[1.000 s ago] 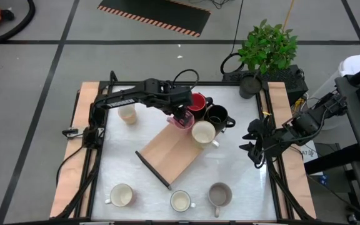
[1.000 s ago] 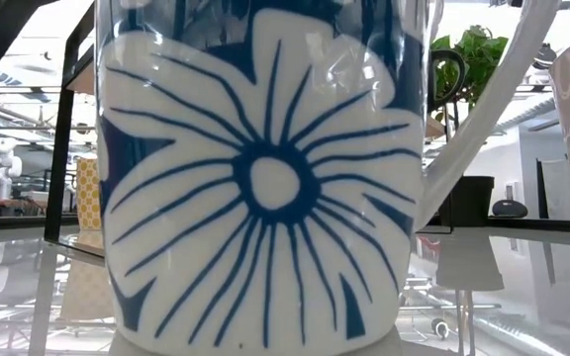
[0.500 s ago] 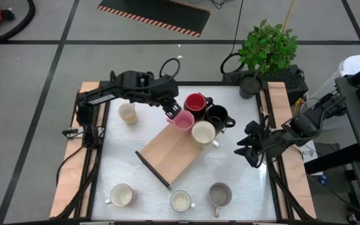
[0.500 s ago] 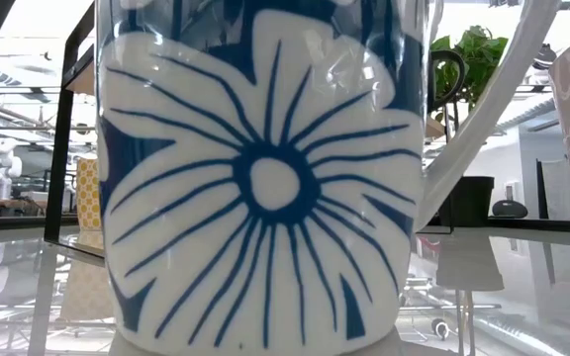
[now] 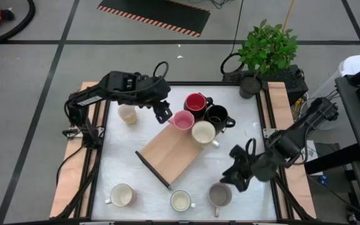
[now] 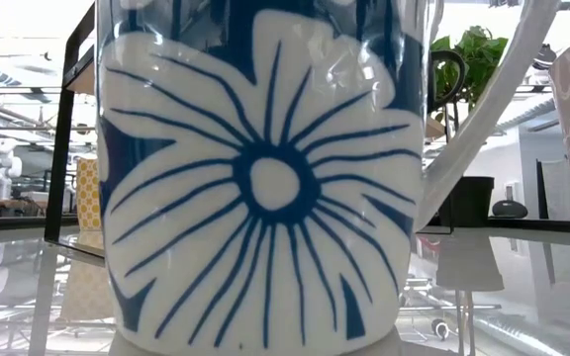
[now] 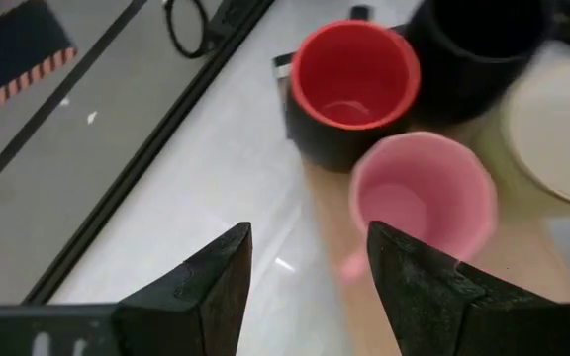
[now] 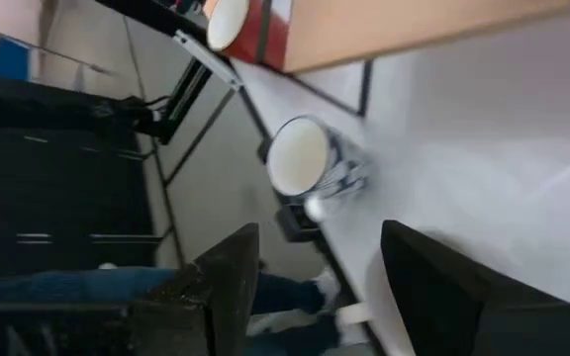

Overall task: Place coffee mugs
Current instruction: Put the gray mug on top of the shelf

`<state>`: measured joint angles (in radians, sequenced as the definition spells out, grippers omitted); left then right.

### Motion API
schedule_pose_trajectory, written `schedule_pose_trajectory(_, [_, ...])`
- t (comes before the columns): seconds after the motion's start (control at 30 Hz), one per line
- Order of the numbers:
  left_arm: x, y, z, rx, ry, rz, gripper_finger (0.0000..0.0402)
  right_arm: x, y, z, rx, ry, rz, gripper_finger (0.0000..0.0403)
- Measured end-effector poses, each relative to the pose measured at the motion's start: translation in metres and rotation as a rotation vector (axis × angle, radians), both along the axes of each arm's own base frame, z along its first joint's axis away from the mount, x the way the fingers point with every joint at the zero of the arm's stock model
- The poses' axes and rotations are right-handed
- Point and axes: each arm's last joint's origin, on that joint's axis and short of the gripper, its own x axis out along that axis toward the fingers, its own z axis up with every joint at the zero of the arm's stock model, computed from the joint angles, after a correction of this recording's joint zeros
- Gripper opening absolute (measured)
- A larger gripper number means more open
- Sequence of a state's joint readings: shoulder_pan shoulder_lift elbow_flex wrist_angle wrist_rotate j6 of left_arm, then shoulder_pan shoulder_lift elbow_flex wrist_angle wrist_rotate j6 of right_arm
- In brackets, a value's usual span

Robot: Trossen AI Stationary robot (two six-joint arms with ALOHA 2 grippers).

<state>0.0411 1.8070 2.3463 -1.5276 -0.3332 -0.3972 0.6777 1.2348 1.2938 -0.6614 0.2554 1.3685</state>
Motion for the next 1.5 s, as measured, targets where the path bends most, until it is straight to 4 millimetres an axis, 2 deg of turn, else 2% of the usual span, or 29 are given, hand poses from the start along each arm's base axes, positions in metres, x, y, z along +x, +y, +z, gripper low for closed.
schedule_pose_trajectory(0.2, [0.002, -0.026, 0.001, 0.019, -0.003, -0.11, 0.0207, 0.002, 0.03, -0.005, 0.106, -0.014, 0.029, 0.0172])
schedule_pose_trajectory(0.3, [0.001, -0.039, 0.001, 0.007, -0.012, -0.133, 0.0207, -0.001, 0.037, -0.008, 0.165, 0.043, 0.066, 0.0155])
schedule_pose_trajectory(0.57, [0.007, -0.061, 0.001, 0.048, -0.085, -0.122, 0.0207, -0.013, 0.03, -0.008, 0.121, 0.116, 0.167, 0.0124])
schedule_pose_trajectory(0.8, [0.019, -0.064, -0.028, -0.025, -0.012, -0.034, 0.0207, -0.019, 0.022, -0.003, -0.027, 0.04, 0.284, 0.0119])
schedule_pose_trajectory(0.97, [0.023, -0.069, -0.044, -0.116, 0.042, -0.037, 0.0207, -0.019, 0.024, -0.003, -0.174, -0.048, 0.37, 0.0119])
schedule_pose_trajectory(1.1, [0.023, -0.075, -0.049, -0.174, 0.039, 0.009, 0.0207, -0.019, 0.024, -0.002, -0.283, -0.107, 0.468, 0.0142])
schedule_pose_trajectory(1.23, [0.023, -0.083, -0.048, -0.209, 0.003, 0.041, 0.0207, -0.02, 0.025, -0.007, -0.409, -0.156, 0.65, 0.0192])
schedule_pose_trajectory(1.37, [0.025, -0.09, -0.046, -0.232, -0.05, 0.072, 0.0207, -0.021, 0.027, -0.032, -0.506, -0.172, 0.844, 0.024])
schedule_pose_trajectory(1.5, [0.025, -0.097, -0.045, -0.259, -0.093, 0.109, 0.0207, -0.025, 0.029, -0.061, -0.492, -0.154, 1.011, 0.026])
